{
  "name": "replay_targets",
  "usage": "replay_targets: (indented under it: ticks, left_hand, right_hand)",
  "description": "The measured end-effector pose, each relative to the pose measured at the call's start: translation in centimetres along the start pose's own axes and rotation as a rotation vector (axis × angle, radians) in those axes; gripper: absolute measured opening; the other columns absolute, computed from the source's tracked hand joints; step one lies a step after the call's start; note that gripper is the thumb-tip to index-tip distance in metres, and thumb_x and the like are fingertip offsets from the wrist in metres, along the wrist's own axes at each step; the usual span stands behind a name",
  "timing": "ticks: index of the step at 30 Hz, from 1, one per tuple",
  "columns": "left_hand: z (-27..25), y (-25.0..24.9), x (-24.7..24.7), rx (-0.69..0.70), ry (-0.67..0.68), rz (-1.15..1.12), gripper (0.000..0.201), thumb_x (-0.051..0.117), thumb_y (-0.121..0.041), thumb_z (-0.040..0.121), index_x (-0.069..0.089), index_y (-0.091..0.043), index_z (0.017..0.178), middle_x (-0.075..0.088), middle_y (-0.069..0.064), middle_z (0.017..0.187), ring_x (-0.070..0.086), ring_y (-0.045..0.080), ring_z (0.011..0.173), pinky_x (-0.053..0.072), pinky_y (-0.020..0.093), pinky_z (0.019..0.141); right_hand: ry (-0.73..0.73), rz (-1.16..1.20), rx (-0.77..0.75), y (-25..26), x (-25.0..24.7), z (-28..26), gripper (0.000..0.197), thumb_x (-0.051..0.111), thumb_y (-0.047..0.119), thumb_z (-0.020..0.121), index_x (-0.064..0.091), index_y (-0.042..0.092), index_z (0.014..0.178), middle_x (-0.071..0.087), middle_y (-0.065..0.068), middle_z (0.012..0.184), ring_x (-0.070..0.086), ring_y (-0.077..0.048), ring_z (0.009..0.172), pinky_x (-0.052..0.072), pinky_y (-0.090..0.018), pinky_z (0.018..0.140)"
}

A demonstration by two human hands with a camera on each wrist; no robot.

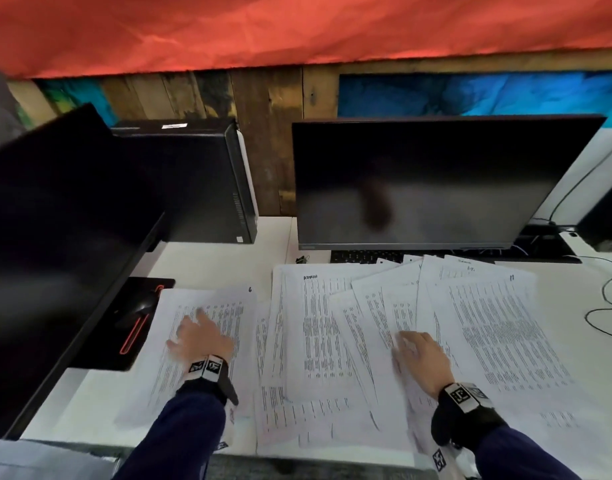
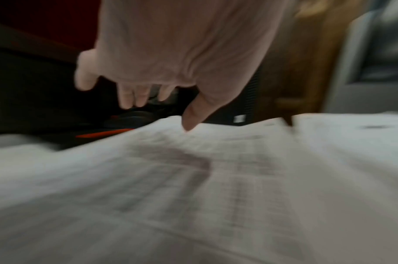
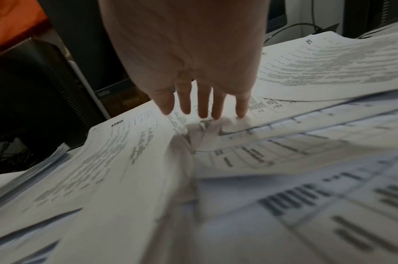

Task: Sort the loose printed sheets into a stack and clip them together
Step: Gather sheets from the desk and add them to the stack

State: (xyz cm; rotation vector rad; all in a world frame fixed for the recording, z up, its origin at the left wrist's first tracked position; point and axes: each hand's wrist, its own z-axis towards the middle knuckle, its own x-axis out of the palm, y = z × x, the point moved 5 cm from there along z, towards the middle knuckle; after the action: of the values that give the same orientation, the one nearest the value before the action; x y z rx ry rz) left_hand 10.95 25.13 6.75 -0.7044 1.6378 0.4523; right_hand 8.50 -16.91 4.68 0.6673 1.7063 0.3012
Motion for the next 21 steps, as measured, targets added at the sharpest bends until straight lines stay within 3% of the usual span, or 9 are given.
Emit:
replay_targets:
  ticks: [3,6,9,11,13,14,15,17,21]
  left_hand:
    - [-5.4,-7.3,1.6,0.378,-0.017,-0.21,0.043,0.052,-0.015,0.09,0.044,-0.019,0.133,0.042,0.01,0.136,0.044,0.026,0.122,0.04,0.04,0.102]
    - [-10.9,-13.1,4.4,0.553,0.181,-0.402,0.033,0.049,-0.014,0.093,0.049,-0.017,0.125,0.046,0.006,0.129,0.051,0.019,0.115,0.046,0.033,0.101]
    - [-14.6,-17.2,6.7,0.534,0.412,-0.446,0.029,0.046,-0.018,0.095,0.05,-0.012,0.123,0.049,0.005,0.121,0.054,0.022,0.113,0.046,0.033,0.099]
    - [-15.9,-18.7,7.0,0.409,0.523,-0.427,0.01,0.047,-0.019,0.094,0.053,-0.012,0.095,0.049,-0.001,0.094,0.057,0.02,0.095,0.048,0.028,0.088]
    - [-16.0,-19.6,7.0,0.272,0.579,-0.437,0.022,0.047,-0.016,0.093,0.041,-0.017,0.072,0.041,-0.002,0.076,0.047,0.014,0.071,0.044,0.026,0.072]
    - [-16.3,-19.9,6.7,0.197,0.634,-0.444,0.01,0.047,-0.016,0.092,0.048,-0.014,0.083,0.048,0.004,0.086,0.048,0.015,0.073,0.044,0.026,0.07]
    - [-16.1,-20.1,6.7,0.146,0.659,-0.443,0.021,0.047,-0.017,0.091,0.051,-0.009,0.11,0.052,0.012,0.11,0.053,0.02,0.089,0.045,0.028,0.077]
    - [-15.5,-20.3,7.5,0.052,0.679,-0.447,0.066,0.047,-0.021,0.091,0.017,-0.005,0.147,0.029,0.016,0.149,0.042,0.03,0.128,0.04,0.035,0.1]
    - [-15.5,-21.6,10.0,-0.017,0.758,-0.547,0.092,0.053,-0.022,0.078,-0.001,-0.001,0.15,0.026,0.017,0.153,0.037,0.033,0.135,0.035,0.039,0.11]
  right_hand:
    - [-0.187,-0.096,0.09,-2.6,-3.2,0.5,0.038,0.049,0.024,0.095,0.054,0.016,0.132,0.043,-0.01,0.144,0.042,-0.031,0.13,0.038,-0.05,0.105]
    - [-0.203,-0.035,0.316,-7.4,-6.3,1.2,0.05,0.051,0.018,0.093,0.04,0.014,0.142,0.031,-0.017,0.151,0.031,-0.037,0.136,0.031,-0.056,0.109]
    - [-0.183,0.005,0.601,-12.4,-8.8,1.3,0.061,0.059,0.022,0.084,0.036,0.014,0.14,0.03,-0.021,0.144,0.028,-0.039,0.133,0.028,-0.055,0.109]
    - [-0.157,-0.003,0.696,-15.1,-10.1,0.9,0.069,0.061,0.033,0.077,0.034,0.012,0.137,0.033,-0.02,0.136,0.032,-0.039,0.127,0.033,-0.052,0.104]
    - [-0.12,0.013,0.707,-16.9,-11.1,0.8,0.08,0.061,0.046,0.076,0.028,0.013,0.141,0.033,-0.021,0.135,0.037,-0.041,0.123,0.036,-0.051,0.101]
    - [-0.115,0.018,0.714,-17.9,-11.6,0.8,0.086,0.061,0.051,0.075,0.024,0.013,0.143,0.033,-0.021,0.137,0.037,-0.042,0.124,0.036,-0.052,0.101]
    - [-0.116,0.018,0.728,-18.6,-12.2,0.8,0.091,0.062,0.055,0.074,0.021,0.014,0.145,0.032,-0.022,0.14,0.036,-0.043,0.126,0.036,-0.053,0.103]
    - [-0.109,0.008,0.743,-19.7,-13.3,1.1,0.098,0.061,0.062,0.072,0.019,0.015,0.147,0.031,-0.02,0.143,0.033,-0.042,0.13,0.033,-0.053,0.106]
    - [-0.033,-0.048,0.698,-19.5,-14.6,1.4,0.086,0.06,0.063,0.067,0.039,0.018,0.137,0.039,-0.016,0.129,0.041,-0.038,0.12,0.04,-0.044,0.093]
